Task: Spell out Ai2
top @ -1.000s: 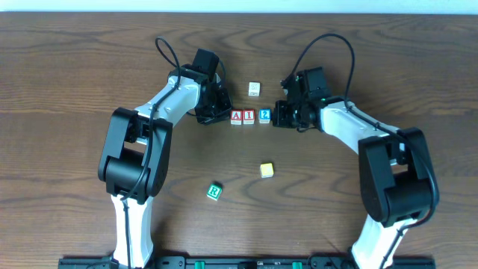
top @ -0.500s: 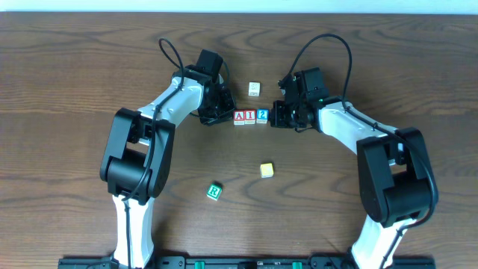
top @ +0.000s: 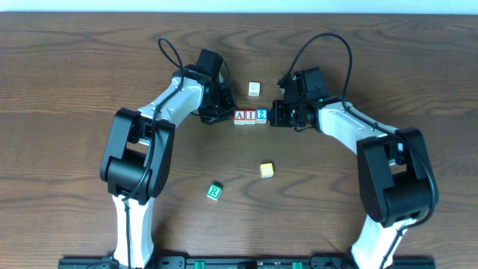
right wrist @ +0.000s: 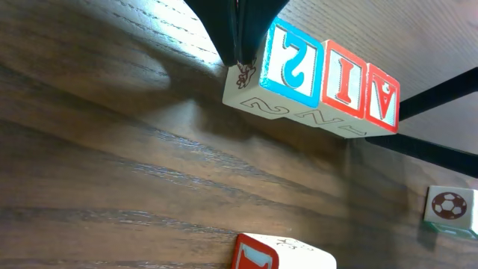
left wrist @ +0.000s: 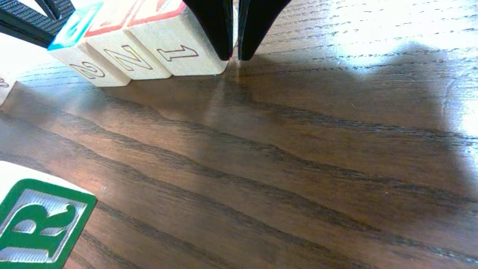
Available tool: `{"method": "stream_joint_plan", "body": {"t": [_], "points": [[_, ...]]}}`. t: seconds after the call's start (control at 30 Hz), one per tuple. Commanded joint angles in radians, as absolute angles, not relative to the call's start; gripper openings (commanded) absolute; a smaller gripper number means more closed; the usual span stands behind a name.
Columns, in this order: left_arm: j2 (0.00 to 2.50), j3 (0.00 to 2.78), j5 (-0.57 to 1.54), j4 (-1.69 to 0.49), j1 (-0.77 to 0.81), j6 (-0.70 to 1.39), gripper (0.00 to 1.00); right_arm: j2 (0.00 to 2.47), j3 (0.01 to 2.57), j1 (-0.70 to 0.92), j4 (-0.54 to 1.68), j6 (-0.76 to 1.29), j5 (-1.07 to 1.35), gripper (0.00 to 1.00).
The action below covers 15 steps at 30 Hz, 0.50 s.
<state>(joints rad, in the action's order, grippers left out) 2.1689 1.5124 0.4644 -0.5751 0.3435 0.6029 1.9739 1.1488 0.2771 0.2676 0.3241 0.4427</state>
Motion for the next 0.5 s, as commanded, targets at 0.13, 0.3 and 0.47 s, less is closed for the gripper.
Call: {"method": "stream_joint_plan", "body": {"t": [0.13,0.3,0.47], "points": [[2.182,1.505,0.464,-0.571,0.347,0.606,0.06,1.981,1.145,0.289,0.262,0.279,0.476,0.01],[2.182,1.505,0.460,-0.572,0.347,0.606,0.06,1.981,1.145,0.288,0.272,0.280,0.458,0.01],[2.171,1.505,0.412,-0.604,0.313,0.596,0.06,1.976,1.151,0.252,0.359,0.279,0.400,0.01]]}}
